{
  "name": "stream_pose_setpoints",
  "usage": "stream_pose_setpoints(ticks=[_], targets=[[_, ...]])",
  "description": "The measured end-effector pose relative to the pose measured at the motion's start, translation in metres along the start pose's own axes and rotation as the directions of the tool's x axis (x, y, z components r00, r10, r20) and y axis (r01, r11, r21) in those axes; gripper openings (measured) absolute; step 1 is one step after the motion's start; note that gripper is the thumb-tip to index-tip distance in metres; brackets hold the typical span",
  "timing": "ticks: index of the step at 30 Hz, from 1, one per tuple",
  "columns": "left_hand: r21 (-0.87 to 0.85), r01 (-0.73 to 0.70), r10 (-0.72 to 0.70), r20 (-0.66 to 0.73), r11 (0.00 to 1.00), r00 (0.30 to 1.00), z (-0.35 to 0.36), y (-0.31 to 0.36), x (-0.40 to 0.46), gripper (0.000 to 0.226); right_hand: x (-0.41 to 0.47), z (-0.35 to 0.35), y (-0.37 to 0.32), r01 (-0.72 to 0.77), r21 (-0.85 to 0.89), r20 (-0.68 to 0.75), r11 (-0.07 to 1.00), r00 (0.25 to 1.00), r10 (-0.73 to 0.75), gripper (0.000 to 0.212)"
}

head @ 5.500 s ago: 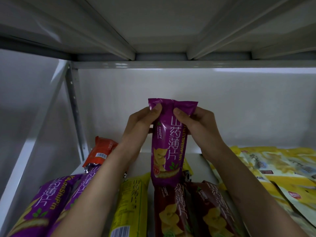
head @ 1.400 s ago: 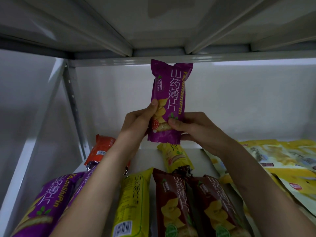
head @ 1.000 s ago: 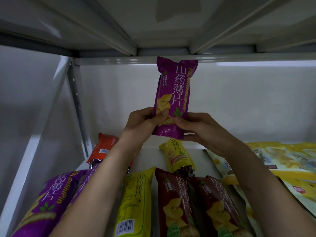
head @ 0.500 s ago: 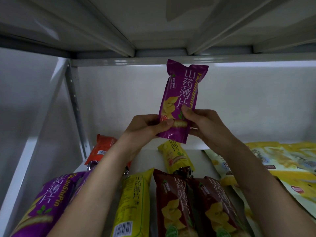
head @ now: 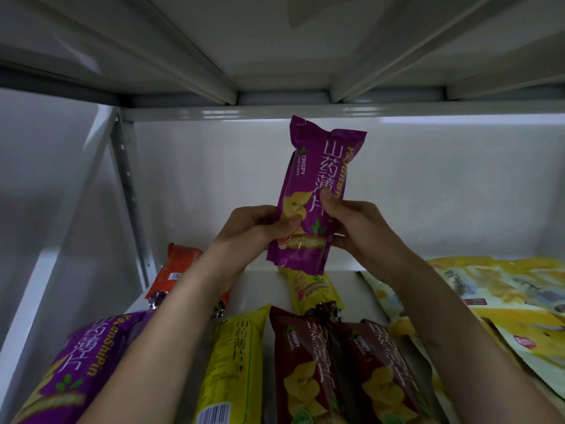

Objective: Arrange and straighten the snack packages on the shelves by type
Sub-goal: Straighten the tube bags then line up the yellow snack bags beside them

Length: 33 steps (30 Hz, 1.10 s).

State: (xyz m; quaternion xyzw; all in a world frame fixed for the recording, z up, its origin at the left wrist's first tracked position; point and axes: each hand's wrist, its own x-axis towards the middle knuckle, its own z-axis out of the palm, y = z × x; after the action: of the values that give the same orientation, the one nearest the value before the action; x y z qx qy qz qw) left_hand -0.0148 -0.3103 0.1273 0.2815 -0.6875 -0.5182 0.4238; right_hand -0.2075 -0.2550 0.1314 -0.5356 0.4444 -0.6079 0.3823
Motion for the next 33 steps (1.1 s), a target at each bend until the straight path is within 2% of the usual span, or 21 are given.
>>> stream_pose_setpoints(ticks=[4, 8, 12, 15, 20, 25, 29, 33], targets=[[-0.036, 0.021, -0.018, 0.061, 0.999, 0.998, 0.003, 0.001, 0.001, 0.05, -0.001, -0.002, 0.001, 0.017, -0.054, -0.018, 0.998, 1.0, -0.018, 0.041], [-0.113, -0.006, 0.005, -0.004, 0.994, 1.0, 0.004, 0.002, 0.001, 0.04, -0.001, 0.002, 0.001, -0.004, -0.086, 0.033, 0.996, 0.999, 0.007, 0.046], [-0.117, -0.012, 0.006, -0.047, 0.993, 0.999, 0.0, 0.002, -0.001, 0.028, -0.001, 0.005, 0.002, -0.013, -0.068, 0.058, 0.998, 0.998, 0.017, 0.055], [-0.104, -0.023, 0.02, -0.028, 0.994, 0.999, 0.0, 0.003, 0.0, 0.037, -0.001, 0.007, 0.002, 0.081, 0.027, -0.01, 0.996, 0.997, -0.081, 0.05], [-0.098, 0.004, 0.0, 0.034, 0.995, 0.999, 0.002, 0.002, 0.002, 0.05, -0.001, 0.008, 0.002, 0.145, 0.011, -0.067, 0.989, 0.987, -0.144, 0.044], [-0.171, -0.066, 0.052, -0.086, 0.983, 0.995, 0.003, 0.004, 0.004, 0.047, -0.005, 0.006, 0.003, 0.141, -0.07, 0.019, 0.988, 0.99, -0.14, 0.046], [-0.175, -0.095, 0.068, -0.157, 0.98, 0.985, -0.001, 0.005, 0.002, 0.031, -0.002, 0.008, 0.003, 0.086, -0.098, 0.067, 0.991, 0.995, -0.08, 0.053], [-0.151, -0.071, 0.051, -0.137, 0.986, 0.989, -0.002, 0.004, 0.001, 0.027, 0.001, 0.007, 0.002, 0.15, -0.018, -0.064, 0.989, 0.987, -0.151, 0.043]])
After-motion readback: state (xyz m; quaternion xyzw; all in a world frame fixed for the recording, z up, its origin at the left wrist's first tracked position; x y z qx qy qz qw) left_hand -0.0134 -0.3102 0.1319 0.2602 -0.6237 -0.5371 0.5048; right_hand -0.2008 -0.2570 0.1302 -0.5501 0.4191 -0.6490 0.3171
